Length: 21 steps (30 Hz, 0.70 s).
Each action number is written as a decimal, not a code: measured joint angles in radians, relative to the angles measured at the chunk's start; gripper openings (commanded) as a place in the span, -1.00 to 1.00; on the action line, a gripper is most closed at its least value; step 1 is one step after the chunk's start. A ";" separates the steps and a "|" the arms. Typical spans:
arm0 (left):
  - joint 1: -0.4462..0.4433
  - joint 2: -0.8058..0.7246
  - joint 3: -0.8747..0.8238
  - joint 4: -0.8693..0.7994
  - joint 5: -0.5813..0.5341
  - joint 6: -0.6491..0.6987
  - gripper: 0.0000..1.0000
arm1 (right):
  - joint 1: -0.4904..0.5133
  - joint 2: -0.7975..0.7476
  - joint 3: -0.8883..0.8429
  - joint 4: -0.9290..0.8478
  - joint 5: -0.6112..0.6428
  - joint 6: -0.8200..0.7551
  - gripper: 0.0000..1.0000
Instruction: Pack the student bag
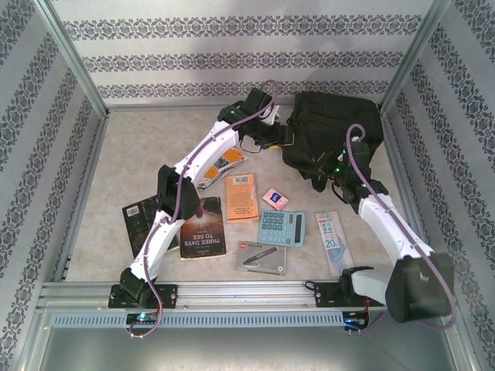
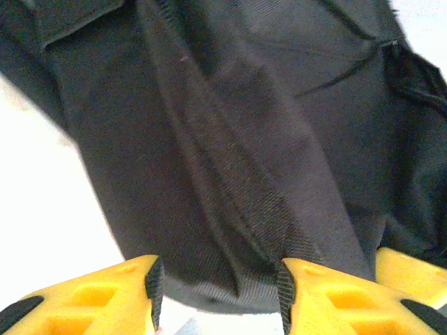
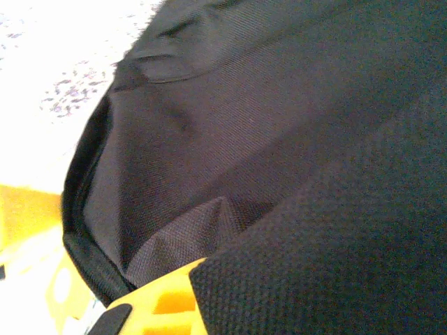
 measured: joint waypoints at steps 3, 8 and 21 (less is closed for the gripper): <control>-0.010 -0.003 0.026 0.000 0.005 0.010 -0.05 | -0.004 -0.035 -0.014 0.008 -0.029 -0.085 -1.00; -0.034 -0.028 0.026 0.000 -0.006 0.038 -0.11 | -0.002 -0.080 -0.078 0.032 -0.059 -0.173 -1.00; -0.051 -0.058 0.039 0.015 0.055 0.080 -0.05 | 0.061 -0.126 -0.122 0.046 -0.059 -0.255 -1.00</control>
